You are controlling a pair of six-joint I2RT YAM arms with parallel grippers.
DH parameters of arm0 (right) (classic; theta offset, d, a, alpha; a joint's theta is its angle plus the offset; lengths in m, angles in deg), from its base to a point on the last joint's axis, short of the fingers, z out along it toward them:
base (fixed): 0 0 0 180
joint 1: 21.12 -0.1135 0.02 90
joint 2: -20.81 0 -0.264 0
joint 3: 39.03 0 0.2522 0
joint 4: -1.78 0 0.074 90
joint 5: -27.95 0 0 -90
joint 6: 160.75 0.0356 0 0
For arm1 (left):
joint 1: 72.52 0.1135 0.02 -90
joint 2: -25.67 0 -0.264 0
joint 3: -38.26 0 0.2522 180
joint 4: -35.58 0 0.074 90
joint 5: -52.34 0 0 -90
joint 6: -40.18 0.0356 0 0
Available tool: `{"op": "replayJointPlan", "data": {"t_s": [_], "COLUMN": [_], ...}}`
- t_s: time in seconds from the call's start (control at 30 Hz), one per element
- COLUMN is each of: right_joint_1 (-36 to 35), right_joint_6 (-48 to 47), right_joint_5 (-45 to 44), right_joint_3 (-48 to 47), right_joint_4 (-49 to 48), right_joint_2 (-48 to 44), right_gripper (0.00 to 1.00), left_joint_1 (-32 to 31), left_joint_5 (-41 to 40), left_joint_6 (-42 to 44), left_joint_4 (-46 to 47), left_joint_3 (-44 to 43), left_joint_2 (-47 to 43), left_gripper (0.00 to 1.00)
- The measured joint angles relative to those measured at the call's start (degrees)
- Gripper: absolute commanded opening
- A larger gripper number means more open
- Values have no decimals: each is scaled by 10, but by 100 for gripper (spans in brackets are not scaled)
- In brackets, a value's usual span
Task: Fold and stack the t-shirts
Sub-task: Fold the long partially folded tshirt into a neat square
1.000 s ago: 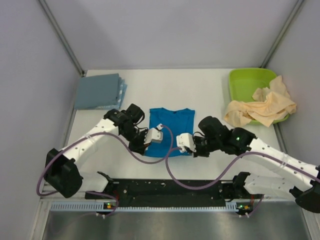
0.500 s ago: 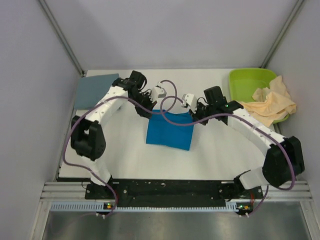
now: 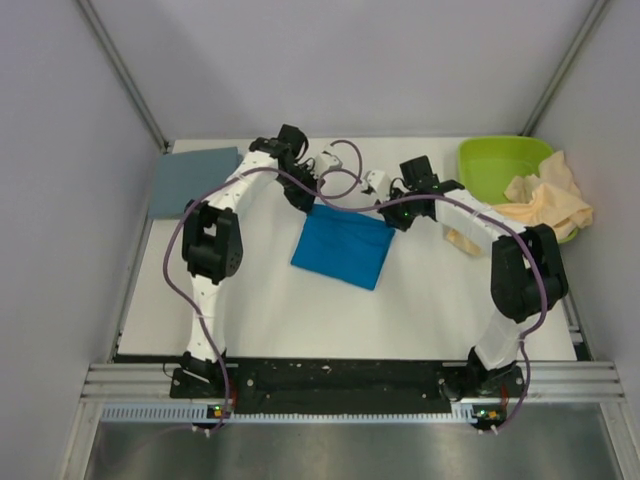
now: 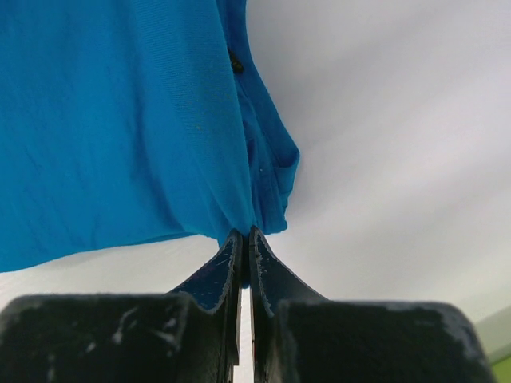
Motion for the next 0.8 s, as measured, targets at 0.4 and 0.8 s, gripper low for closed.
{"op": "replayJointPlan", "data": {"t_s": [0.4,0.8], "right_joint_1": [1,45], "right_joint_6": [51,143], "right_joint_5": [-24,-130], "right_joint_3": [-26,-154], "right_joint_4": [43,89], "right_joint_2": [0,138], "right_gripper": [0,46], "left_joint_1": [-3,3], "left_joint_5": [-1,-113], "left_joint_6": [-21,-78], "left_joint_4": [22,107], "left_joint_3": [-32,-52], "left_joint_2": [40,58], "left_gripper": [2,54]}}
